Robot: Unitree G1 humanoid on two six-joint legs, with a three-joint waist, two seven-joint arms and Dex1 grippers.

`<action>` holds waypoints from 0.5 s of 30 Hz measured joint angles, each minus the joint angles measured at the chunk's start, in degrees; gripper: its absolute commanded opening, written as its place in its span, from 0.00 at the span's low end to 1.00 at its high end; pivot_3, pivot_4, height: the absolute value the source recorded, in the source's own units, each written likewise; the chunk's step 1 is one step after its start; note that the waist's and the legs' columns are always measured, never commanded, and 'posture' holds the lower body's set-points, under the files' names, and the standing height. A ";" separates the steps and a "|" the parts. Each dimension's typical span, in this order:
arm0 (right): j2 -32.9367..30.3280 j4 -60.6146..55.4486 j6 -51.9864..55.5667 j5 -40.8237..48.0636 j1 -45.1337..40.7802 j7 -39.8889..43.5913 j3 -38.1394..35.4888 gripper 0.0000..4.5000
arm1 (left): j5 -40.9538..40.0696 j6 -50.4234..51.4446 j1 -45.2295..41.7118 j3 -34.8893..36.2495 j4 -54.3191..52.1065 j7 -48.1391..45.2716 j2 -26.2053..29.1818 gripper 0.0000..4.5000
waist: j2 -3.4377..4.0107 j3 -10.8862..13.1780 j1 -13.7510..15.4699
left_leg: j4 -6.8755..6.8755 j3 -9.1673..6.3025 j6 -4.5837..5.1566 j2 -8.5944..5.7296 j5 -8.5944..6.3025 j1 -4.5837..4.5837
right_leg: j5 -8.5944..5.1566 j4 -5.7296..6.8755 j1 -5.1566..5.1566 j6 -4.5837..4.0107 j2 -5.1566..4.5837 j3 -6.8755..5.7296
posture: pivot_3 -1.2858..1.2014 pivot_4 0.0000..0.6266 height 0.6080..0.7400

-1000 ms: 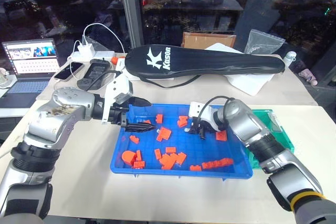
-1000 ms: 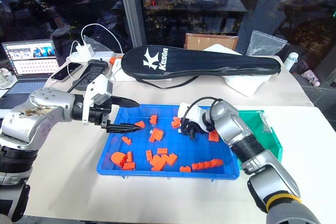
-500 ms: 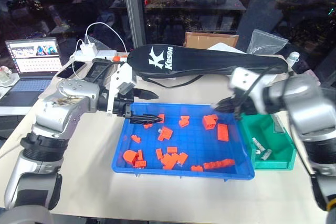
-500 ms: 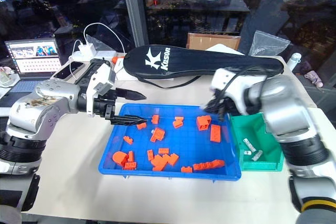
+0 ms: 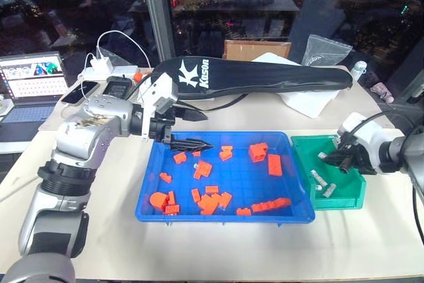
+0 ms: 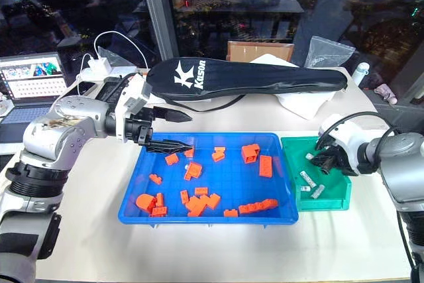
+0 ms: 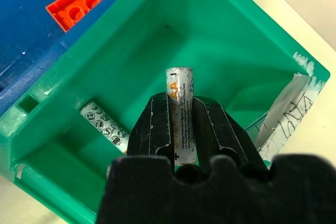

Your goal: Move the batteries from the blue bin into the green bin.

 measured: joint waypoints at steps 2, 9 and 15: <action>-0.47 -0.39 0.10 0.92 -0.06 -0.11 0.00 0.47 | 0.22 0.02 0.12 0.02 0.00 0.60 0.00 1.00 | -0.01 0.00 0.00 | 0.00 0.00 0.00 0.00 0.00 -0.02 | 0.00 -0.01 0.00 0.00 0.00 0.00 | 0.52 0.24 0.98; -1.87 -2.29 -2.21 0.93 -10.43 -1.20 2.89 0.76 | 1.92 -1.98 4.58 0.41 -0.04 -0.73 5.88 1.00 | 0.04 0.00 -0.77 | -0.18 -0.01 0.00 0.00 0.00 0.13 | -0.05 -0.01 -0.08 -0.07 0.02 0.03 | 0.52 0.24 0.98; 15.42 -5.42 -3.47 4.45 -18.56 -3.37 12.72 0.76 | 1.47 -2.60 9.28 4.40 -0.34 -0.88 9.53 1.00 | -0.18 0.06 -1.22 | -0.38 -0.12 -0.02 -0.02 0.02 0.11 | -0.06 -0.01 -0.08 -0.09 0.04 0.01 | 0.52 0.24 0.98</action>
